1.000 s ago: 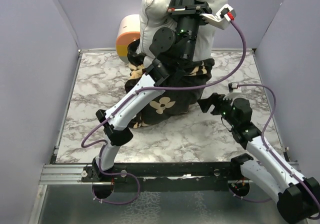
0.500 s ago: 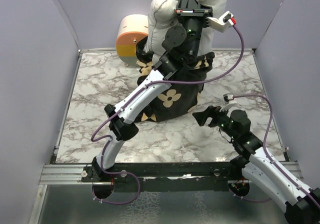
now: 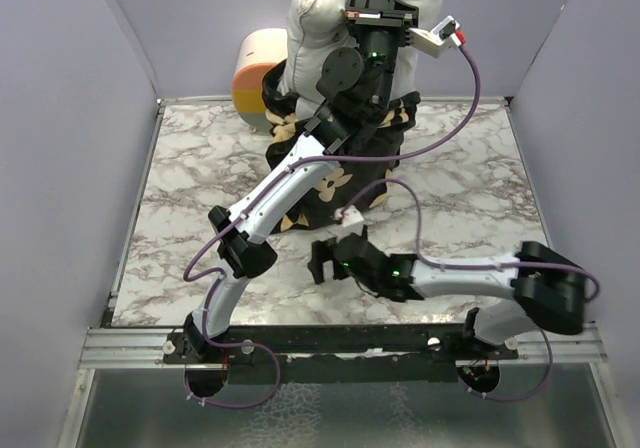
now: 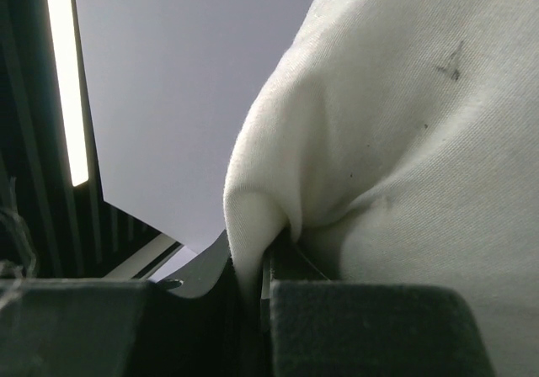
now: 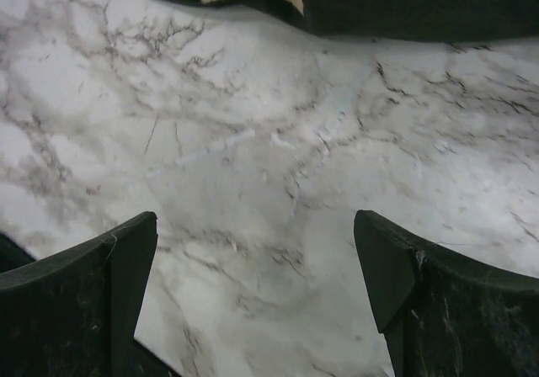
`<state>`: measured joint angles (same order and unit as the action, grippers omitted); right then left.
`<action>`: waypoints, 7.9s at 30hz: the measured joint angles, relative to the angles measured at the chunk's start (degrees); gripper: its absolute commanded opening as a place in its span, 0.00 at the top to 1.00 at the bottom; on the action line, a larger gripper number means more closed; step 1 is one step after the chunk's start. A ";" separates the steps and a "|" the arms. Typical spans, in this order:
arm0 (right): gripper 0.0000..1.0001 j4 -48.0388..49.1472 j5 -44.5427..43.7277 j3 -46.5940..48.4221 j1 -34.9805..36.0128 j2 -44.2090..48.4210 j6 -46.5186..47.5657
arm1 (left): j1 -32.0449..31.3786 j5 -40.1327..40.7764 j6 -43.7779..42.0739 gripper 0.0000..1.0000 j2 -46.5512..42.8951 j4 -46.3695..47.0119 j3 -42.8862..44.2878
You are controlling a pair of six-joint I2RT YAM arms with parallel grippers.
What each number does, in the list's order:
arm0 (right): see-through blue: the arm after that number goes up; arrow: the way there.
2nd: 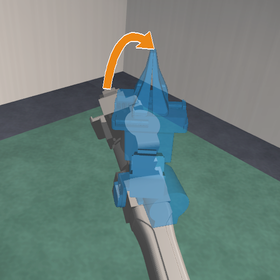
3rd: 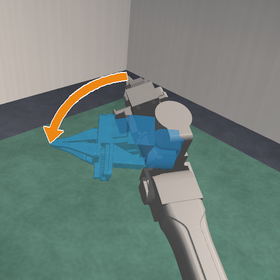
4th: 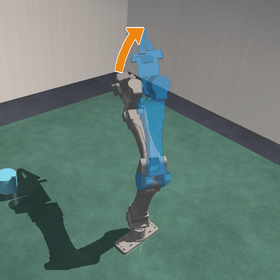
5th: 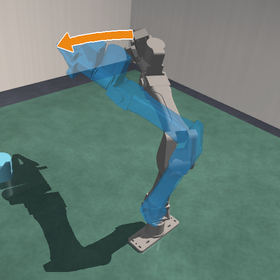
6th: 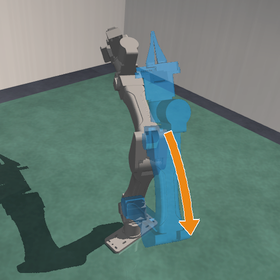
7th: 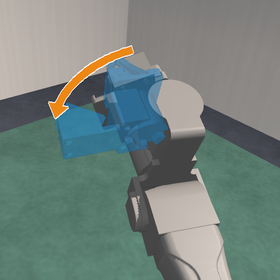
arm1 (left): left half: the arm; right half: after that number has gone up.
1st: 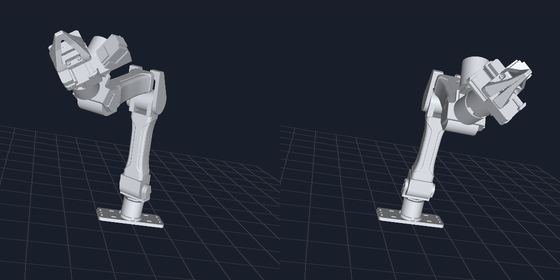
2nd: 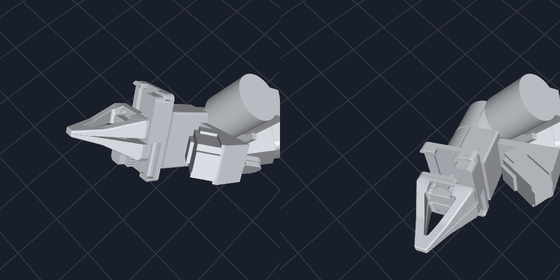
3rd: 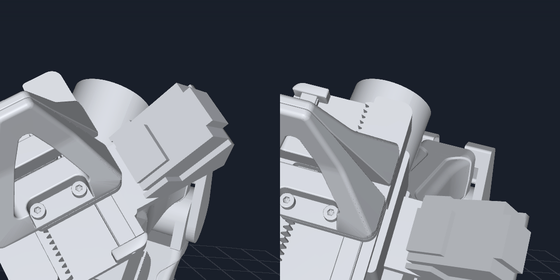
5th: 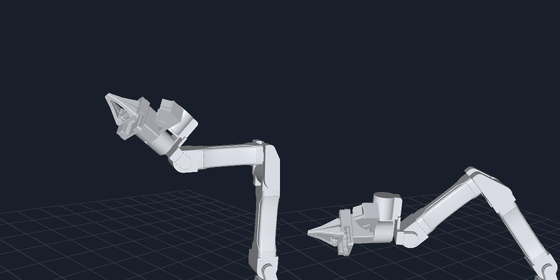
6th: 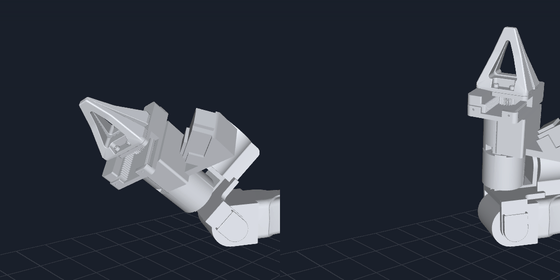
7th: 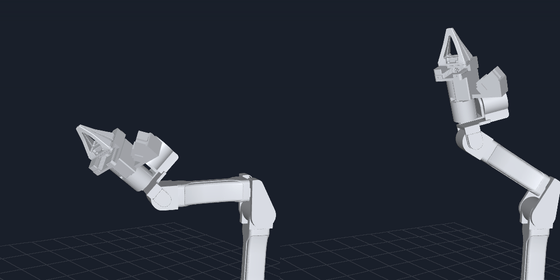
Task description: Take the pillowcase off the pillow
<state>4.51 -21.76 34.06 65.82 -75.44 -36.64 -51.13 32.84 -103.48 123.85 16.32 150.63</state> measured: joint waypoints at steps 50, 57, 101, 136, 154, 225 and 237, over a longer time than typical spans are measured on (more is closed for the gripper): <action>0.99 6.64 -35.93 28.68 -8.70 -38.56 -9.25 | -11.17 2.43 -8.04 1.00 -9.05 -0.35 -0.70; 0.99 12.02 -35.34 17.05 -8.13 -30.84 -6.97 | -7.52 -3.61 -9.53 1.00 -10.01 -0.39 -0.42; 0.98 21.29 -1.53 -13.68 -25.14 -14.75 -59.98 | 8.26 -28.79 -3.52 1.00 -24.44 -5.33 -1.90; 0.06 13.51 37.29 7.82 -41.75 -9.53 15.45 | 9.11 -15.43 11.85 1.00 -29.59 1.84 -15.39; 0.40 21.70 70.38 15.89 -48.26 -23.32 39.89 | 9.11 -19.28 9.90 1.00 -29.92 -1.73 -12.46; 0.99 1.40 31.45 15.32 -70.27 -26.40 -10.84 | 23.08 -35.91 -0.13 1.00 -21.97 -10.03 -2.49; 0.99 -0.76 30.32 7.15 -80.21 -19.37 -15.63 | 61.55 -41.00 21.40 1.00 -15.85 -8.79 -9.84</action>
<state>3.75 8.56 41.21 -14.39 -94.80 -52.27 10.41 -8.16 -82.08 108.01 7.53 140.79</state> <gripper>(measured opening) 0.024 0.063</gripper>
